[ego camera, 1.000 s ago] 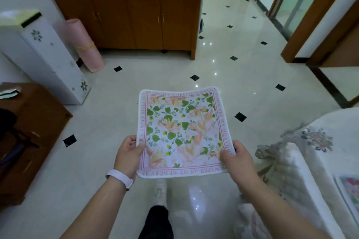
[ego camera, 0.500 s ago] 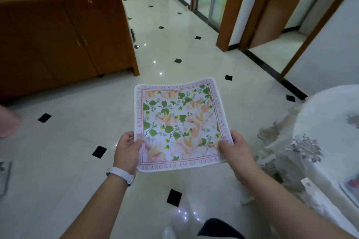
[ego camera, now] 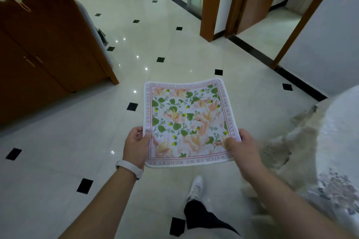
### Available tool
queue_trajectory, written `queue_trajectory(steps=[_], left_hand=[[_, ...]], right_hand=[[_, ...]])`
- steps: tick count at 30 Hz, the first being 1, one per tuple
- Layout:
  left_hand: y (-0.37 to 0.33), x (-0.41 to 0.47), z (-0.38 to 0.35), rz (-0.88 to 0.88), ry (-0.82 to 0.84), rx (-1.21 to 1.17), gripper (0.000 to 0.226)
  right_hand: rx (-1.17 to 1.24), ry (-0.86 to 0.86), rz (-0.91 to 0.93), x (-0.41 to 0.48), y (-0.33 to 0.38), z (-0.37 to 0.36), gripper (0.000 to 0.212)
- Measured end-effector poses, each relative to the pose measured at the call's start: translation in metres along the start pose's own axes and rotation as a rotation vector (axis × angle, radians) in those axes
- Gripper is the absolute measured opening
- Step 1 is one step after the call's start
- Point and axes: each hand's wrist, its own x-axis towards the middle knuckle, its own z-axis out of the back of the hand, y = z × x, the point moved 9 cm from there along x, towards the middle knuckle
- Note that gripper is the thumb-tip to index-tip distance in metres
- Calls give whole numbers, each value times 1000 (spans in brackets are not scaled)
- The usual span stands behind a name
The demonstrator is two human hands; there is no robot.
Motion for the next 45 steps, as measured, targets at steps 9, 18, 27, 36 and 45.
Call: queue_trajectory(steps=[9,18,27,36,45], left_hand=[[-90,114,-127,-19,76,26,14],[-139,215,-277,-96,317,117,18],[-185,343,-434,-63,608,210,17],[-237,383,-583,-101,865,263,17],[-219,336,-752,-89,1038,353,13]], right_hand=[[35,-80,-16,134,85,35,14],[156,-311,-106,219,94,93,14],[241,-575,-191,324,130,110,21],[304,-821,-193,368,169,156,20],[399,-997,-263,407,122,263,24]])
